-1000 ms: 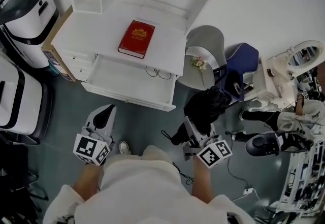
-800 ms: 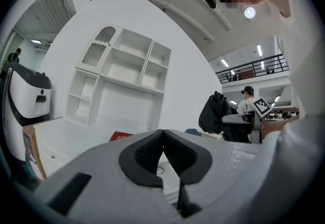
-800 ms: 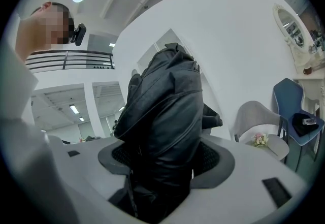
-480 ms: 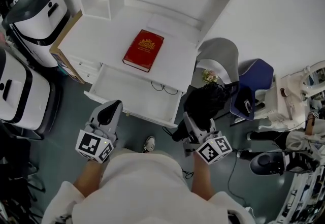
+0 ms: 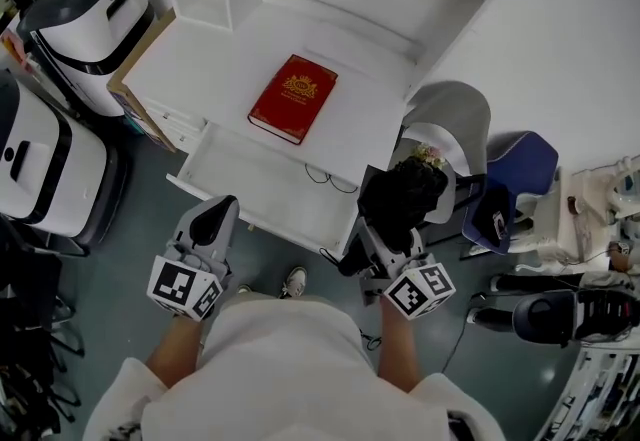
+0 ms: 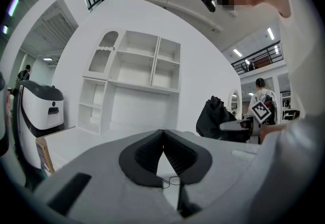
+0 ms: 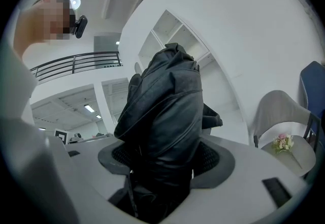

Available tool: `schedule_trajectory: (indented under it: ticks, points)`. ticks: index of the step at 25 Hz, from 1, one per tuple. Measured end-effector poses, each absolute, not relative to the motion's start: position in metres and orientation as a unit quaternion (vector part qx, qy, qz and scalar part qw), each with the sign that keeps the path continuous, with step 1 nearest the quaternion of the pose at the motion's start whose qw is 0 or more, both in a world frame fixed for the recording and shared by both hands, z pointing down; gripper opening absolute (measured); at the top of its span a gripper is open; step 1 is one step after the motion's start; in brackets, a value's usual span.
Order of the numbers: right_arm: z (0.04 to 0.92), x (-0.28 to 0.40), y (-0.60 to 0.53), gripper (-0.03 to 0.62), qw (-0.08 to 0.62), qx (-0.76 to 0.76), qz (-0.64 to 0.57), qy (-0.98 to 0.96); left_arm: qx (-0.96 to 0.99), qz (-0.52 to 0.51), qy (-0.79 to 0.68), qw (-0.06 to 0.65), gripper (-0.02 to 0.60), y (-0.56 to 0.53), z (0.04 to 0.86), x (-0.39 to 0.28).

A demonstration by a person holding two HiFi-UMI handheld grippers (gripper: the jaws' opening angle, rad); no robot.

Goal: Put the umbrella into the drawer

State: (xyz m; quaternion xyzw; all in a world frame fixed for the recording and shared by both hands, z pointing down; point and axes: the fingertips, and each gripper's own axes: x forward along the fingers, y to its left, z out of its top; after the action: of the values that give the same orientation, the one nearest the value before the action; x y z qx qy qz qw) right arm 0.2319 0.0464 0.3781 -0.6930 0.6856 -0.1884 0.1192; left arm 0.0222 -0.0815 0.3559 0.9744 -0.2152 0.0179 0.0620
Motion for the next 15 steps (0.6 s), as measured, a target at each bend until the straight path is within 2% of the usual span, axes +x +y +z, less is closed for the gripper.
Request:
schedule_trajectory:
  ticks: [15]
  points:
    - [0.388, 0.228, 0.015, 0.295, 0.066, -0.677, -0.191, 0.707, 0.968, 0.013, -0.241, 0.07, 0.015, -0.094, 0.36, 0.009]
